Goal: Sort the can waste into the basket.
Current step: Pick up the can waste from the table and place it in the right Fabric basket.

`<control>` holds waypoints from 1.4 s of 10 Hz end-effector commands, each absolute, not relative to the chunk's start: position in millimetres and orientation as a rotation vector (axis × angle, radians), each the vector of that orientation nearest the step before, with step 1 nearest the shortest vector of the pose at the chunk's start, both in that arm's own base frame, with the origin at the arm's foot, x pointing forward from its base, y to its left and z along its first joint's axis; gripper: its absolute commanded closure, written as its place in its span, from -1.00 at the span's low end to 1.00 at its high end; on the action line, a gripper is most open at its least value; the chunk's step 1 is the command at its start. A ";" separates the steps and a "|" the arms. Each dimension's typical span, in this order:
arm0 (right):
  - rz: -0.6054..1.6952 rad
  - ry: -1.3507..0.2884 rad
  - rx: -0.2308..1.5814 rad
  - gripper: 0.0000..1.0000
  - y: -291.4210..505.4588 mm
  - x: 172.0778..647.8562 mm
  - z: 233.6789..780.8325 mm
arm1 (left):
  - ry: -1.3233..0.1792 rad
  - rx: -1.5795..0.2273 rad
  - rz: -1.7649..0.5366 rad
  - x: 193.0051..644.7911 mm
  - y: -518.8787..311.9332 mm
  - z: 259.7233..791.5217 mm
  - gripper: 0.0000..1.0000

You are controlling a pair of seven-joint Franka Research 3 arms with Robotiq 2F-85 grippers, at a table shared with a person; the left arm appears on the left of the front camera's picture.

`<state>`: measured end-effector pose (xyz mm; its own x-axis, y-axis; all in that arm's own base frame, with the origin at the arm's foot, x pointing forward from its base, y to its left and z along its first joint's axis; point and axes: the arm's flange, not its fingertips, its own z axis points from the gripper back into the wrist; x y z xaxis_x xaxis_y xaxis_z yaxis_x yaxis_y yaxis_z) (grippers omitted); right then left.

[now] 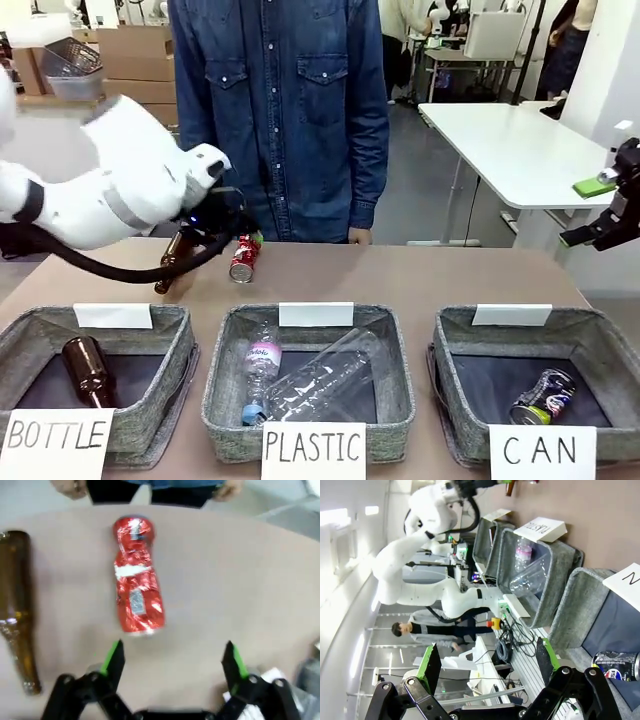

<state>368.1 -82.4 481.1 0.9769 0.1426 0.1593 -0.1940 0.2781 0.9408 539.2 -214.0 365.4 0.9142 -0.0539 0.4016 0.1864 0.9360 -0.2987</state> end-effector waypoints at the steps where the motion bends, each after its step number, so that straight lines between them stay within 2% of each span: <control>1: 0.245 -0.062 1.255 -1.00 -83.8 368.0 480.9 | -0.283 -0.162 -0.093 589.0 -233.2 367.0 -1.00; 3: 0.245 -0.062 1.255 -1.00 -83.8 368.0 480.9 | -0.235 -0.105 -0.090 611.2 -240.5 347.8 -1.00; 7: 0.245 -0.062 1.255 -1.00 -83.8 368.0 480.9 | -0.189 -0.136 -0.099 624.2 -246.5 332.0 -1.00; 8: 0.245 -0.062 1.255 -1.00 -83.8 368.0 480.9 | -0.166 -0.115 -0.107 626.9 -247.2 328.1 -0.20; 9: 0.245 -0.062 1.255 -1.00 -83.8 368.0 480.9 | -0.151 -0.121 -0.103 627.3 -248.0 324.9 0.19; 10: 0.245 -0.062 1.255 -1.00 -83.8 368.0 480.9 | -0.154 -0.116 -0.109 626.8 -248.9 323.7 0.99; 12: 0.245 -0.062 1.255 -1.00 -83.8 368.0 480.9 | -0.159 -0.103 -0.110 625.8 -249.2 321.7 1.00; 13: 0.245 -0.062 1.255 -1.00 -83.8 368.0 480.9 | -0.161 -0.102 -0.107 625.0 -249.2 321.5 0.72; 14: 0.245 -0.062 1.255 -1.00 -83.8 368.0 480.9 | -0.164 -0.100 -0.104 623.8 -249.3 321.6 0.91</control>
<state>368.2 -82.4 481.1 0.9769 0.1427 0.1593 -0.1940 0.2780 0.9408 622.8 -248.7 318.0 0.9795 -0.1110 0.1684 0.1292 0.9864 -0.1017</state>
